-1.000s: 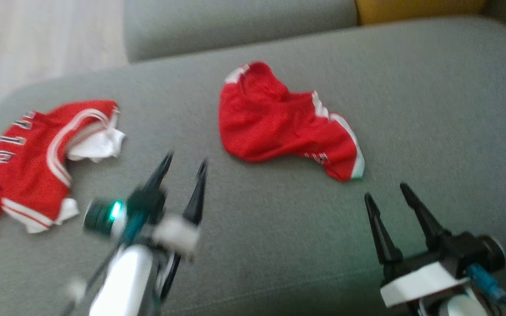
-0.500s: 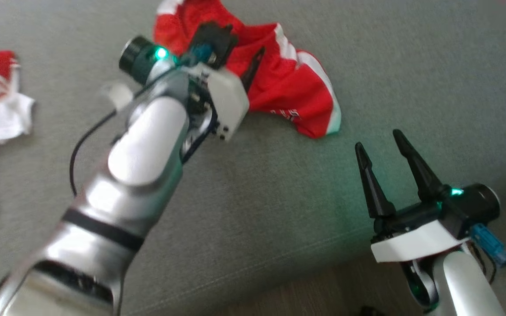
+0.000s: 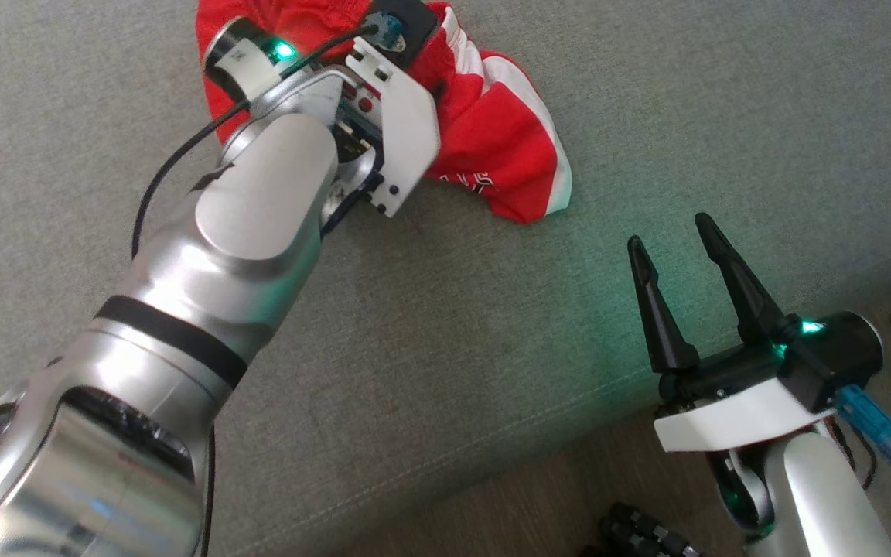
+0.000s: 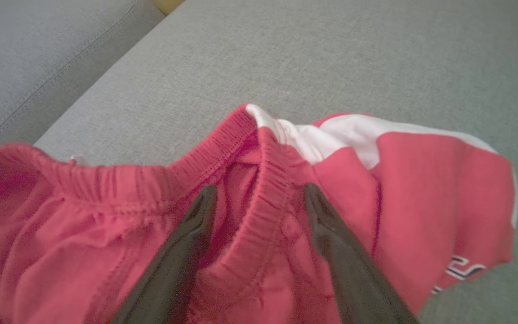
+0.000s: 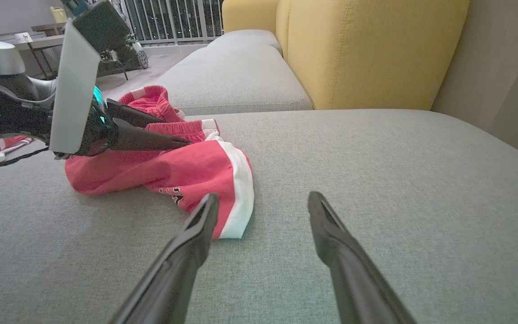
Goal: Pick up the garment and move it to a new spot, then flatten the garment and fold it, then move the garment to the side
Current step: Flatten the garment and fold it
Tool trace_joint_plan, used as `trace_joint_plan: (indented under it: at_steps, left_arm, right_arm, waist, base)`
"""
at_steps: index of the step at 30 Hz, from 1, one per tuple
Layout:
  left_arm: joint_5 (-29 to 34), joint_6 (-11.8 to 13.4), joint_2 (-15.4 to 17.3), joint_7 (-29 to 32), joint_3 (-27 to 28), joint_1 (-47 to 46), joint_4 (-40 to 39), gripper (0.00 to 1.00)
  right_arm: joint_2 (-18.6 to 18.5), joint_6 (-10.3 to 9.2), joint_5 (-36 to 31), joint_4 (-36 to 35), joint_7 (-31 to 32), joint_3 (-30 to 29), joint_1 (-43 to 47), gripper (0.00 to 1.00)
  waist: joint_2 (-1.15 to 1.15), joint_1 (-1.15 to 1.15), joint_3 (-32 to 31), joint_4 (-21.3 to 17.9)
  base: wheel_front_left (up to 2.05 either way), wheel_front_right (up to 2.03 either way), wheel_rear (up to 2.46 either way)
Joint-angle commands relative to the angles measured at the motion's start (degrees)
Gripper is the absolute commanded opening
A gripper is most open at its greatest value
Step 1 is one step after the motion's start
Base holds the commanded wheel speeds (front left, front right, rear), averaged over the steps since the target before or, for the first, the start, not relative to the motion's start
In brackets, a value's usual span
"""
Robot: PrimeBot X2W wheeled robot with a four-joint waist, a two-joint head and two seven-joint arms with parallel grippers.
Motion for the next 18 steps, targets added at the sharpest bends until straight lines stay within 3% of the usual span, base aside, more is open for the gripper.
trace_joint_plan:
  at_steps: [1,2,3,4,18]
  left_arm:
    - [-1.11,-0.39,0.69,0.42,-0.09,-3.21,-1.42,0.93]
    - [-1.94,-0.64,0.69,0.61,-1.05,-3.36,-1.44,0.49]
    - [-2.76,-0.83,0.69,0.37,-1.86,-3.56,-1.65,0.20]
    - [-3.69,-0.98,0.69,-0.23,-2.49,-3.70,-2.01,0.00]
    - [-27.48,-1.68,0.69,-9.30,-1.23,-6.16,-10.04,0.00]
  right_arm:
    - [-0.40,-0.01,0.53,-1.96,-0.52,1.20,-0.85,1.00]
    - [-0.40,-0.01,0.62,-1.93,-0.52,1.13,-0.89,1.00]
    - [-0.40,-0.01,0.73,-1.90,-0.52,1.05,-0.95,1.00]
    - [-0.40,-0.01,0.86,-1.88,-0.52,0.95,-1.01,1.00]
    - [-0.40,-0.01,2.70,-1.27,-0.52,-0.50,0.29,1.00]
  waist:
    - [0.00,0.00,-0.01,0.08]
    - [0.00,0.00,0.01,0.19]
    - [0.00,0.00,-0.02,0.30]
    - [0.00,0.00,-0.11,0.43]
    - [0.00,0.00,-7.78,3.46]
  base:
    - [0.00,0.00,0.00]
    - [0.00,0.00,0.00]
    - [0.00,0.00,0.00]
    - [0.00,0.00,0.00]
    - [0.00,0.00,0.00]
